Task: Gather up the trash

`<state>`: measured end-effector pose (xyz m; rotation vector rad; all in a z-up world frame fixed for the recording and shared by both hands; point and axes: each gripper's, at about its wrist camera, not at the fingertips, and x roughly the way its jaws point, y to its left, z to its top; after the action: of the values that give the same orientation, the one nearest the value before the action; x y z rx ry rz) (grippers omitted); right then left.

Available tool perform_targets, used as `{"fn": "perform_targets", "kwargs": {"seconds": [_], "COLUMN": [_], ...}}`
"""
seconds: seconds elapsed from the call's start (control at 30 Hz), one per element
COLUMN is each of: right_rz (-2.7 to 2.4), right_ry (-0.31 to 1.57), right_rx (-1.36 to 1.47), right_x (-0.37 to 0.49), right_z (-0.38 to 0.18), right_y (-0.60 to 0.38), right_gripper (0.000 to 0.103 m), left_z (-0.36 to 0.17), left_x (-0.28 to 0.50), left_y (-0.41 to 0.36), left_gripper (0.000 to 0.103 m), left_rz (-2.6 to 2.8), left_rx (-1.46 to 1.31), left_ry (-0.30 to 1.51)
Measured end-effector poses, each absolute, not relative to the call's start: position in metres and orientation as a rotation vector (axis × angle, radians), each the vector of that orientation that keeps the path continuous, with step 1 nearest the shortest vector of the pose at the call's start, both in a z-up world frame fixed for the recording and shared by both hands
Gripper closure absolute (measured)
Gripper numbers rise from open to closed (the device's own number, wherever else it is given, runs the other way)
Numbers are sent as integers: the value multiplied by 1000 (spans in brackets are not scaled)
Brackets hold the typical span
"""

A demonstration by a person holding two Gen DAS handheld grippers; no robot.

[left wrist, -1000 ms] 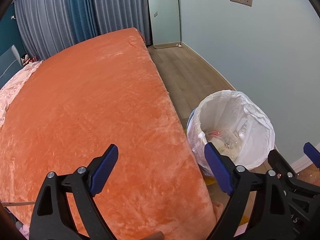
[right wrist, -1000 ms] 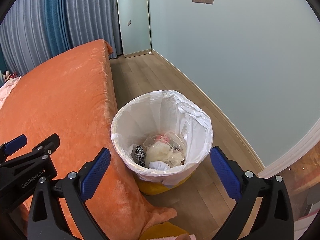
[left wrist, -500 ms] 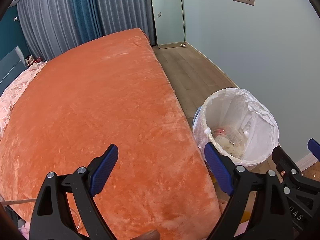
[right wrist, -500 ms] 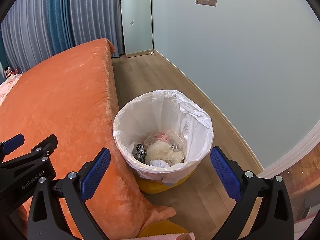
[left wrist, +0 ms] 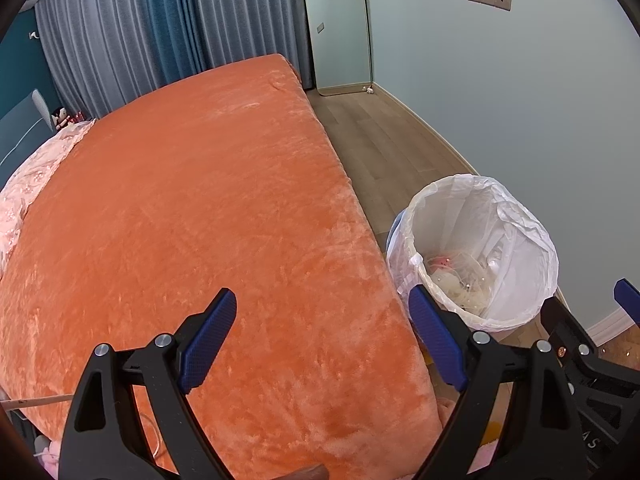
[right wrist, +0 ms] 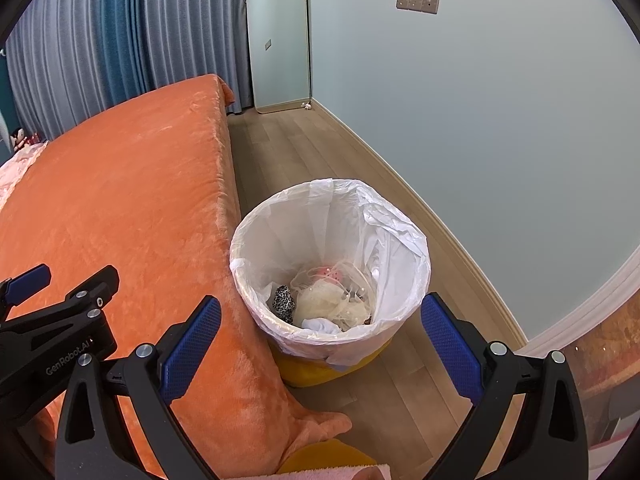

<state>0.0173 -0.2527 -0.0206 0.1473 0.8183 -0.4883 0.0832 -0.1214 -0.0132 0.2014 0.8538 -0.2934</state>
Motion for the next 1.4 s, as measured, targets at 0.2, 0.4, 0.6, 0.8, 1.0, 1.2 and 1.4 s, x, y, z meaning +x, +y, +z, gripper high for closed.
{"fn": "perform_targets", "kwargs": {"seconds": [0.2, 0.4, 0.6, 0.8, 1.0, 1.2, 1.4], "right_rz": [-483, -487, -487, -488, -488, -492, -495], "right_ry": [818, 818, 821, 820, 823, 829, 830], "right_rx": [143, 143, 139, 138, 138, 139, 140], "right_x": [17, 16, 16, 15, 13, 11, 10], "right_z": [-22, -22, -22, -23, -25, -28, -26], "right_y": [-251, -251, -249, -249, -249, -251, -251], "right_gripper": [7, 7, 7, 7, 7, 7, 7], "left_z": [-14, -14, -15, -17, -18, -18, -21], "left_x": [82, 81, 79, 80, 79, 77, 78], "left_y": [-121, -121, -121, -120, -120, -120, -119], "left_gripper": [19, 19, 19, 19, 19, 20, 20], "left_rz": [-291, -281, -269, -269, -262, -268, -264], "left_rx": [202, 201, 204, 202, 208, 205, 208], "left_ry": [855, 851, 851, 863, 857, 859, 870]}}
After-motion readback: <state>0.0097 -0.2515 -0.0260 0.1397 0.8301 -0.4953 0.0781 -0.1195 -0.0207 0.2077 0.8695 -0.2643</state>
